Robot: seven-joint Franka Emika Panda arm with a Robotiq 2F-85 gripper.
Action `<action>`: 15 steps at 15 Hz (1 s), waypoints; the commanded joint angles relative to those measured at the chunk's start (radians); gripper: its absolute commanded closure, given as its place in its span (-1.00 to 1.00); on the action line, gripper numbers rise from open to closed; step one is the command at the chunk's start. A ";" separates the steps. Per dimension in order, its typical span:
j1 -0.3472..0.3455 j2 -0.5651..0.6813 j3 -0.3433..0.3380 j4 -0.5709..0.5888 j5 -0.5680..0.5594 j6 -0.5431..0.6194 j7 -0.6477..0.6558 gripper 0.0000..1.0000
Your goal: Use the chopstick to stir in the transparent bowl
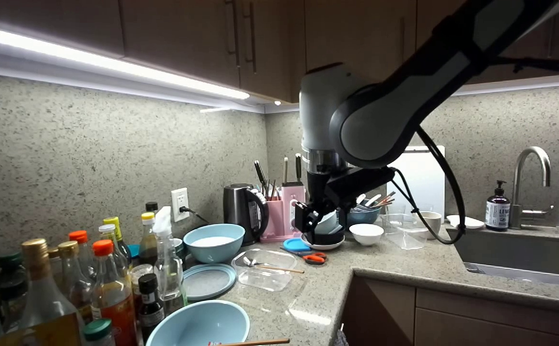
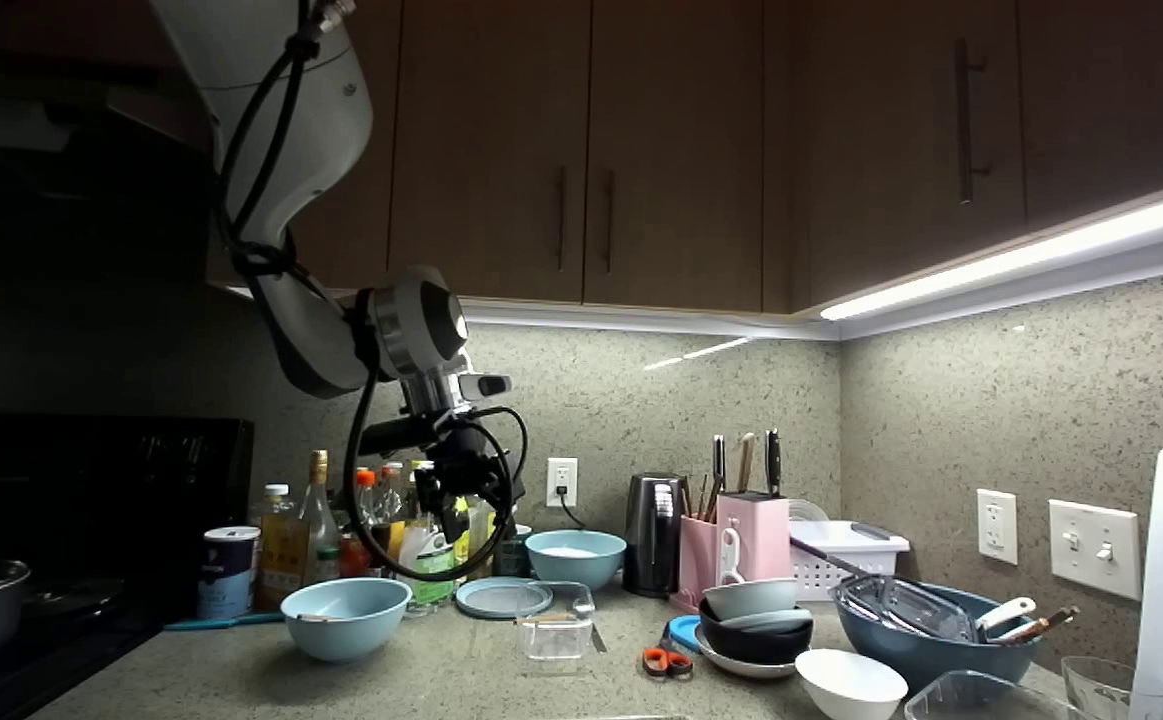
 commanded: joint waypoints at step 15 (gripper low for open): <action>0.208 0.509 -0.270 0.470 -0.060 -0.055 -0.066 -1.00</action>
